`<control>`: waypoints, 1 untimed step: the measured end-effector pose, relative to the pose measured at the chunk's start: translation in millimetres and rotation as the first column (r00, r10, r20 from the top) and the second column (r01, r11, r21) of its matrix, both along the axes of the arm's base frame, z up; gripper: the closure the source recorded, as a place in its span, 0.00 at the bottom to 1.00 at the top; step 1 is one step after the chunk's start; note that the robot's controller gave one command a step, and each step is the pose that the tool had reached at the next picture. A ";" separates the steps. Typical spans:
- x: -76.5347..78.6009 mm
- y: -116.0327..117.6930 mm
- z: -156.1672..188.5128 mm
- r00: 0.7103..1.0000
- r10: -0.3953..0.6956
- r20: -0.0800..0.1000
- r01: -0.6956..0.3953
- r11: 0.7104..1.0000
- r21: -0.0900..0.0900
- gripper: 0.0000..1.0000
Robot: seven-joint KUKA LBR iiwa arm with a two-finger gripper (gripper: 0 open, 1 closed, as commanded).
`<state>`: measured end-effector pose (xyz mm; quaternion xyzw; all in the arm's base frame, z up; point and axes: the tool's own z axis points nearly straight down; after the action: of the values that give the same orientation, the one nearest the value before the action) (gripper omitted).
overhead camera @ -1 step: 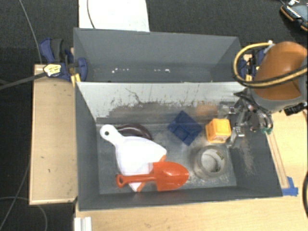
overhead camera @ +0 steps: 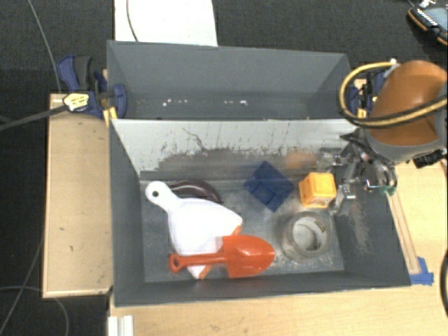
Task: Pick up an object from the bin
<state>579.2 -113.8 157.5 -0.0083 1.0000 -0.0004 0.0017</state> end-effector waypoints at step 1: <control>-13.4 -17.6 -25.2 0.999 -0.046 -0.001 0.046 0.999 0.001 0.00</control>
Offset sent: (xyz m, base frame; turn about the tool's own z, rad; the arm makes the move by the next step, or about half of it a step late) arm -0.0329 -0.0035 -0.0278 0.0676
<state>565.8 -131.4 132.4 0.0147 0.9999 -0.0001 0.0012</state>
